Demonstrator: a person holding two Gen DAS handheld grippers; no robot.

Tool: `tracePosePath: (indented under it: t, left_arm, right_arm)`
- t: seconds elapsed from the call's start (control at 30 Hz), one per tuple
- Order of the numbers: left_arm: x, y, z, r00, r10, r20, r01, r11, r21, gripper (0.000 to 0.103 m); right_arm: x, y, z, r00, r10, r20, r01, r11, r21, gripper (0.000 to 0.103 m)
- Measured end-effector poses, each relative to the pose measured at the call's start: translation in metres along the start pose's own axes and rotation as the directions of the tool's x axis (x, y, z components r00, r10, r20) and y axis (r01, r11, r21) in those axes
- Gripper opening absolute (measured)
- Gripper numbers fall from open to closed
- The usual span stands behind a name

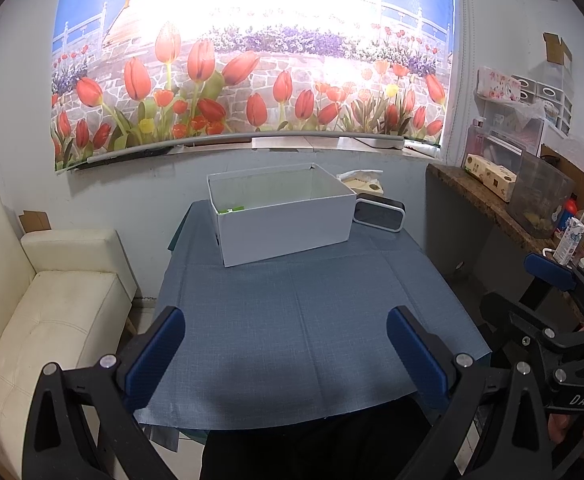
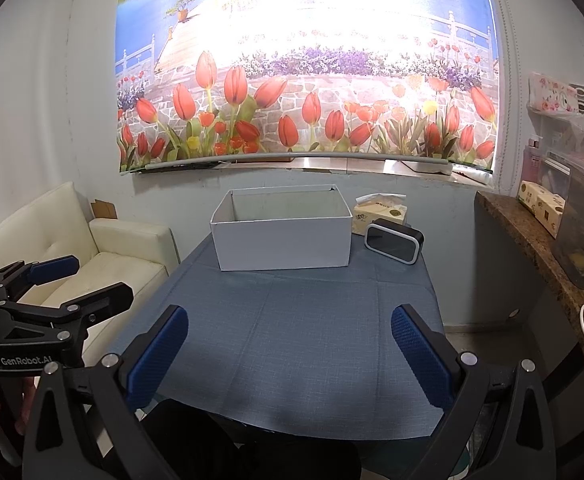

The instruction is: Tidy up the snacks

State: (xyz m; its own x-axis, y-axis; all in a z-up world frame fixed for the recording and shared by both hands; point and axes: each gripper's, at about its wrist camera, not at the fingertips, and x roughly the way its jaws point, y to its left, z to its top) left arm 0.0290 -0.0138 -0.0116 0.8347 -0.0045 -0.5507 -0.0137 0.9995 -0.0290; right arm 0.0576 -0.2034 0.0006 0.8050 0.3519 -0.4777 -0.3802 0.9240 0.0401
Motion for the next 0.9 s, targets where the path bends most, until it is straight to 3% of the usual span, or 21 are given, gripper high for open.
tracePosePath:
  t: [0.9]
  left_arm:
    - [-0.0013,0.0004,-0.0005,1.0,-0.001,-0.004,0.001,1.0,0.001,0.103]
  right_arm:
    - [-0.0031,-0.0016,0.0008,1.0,-0.005,0.002,0.005,1.0,-0.005,0.103]
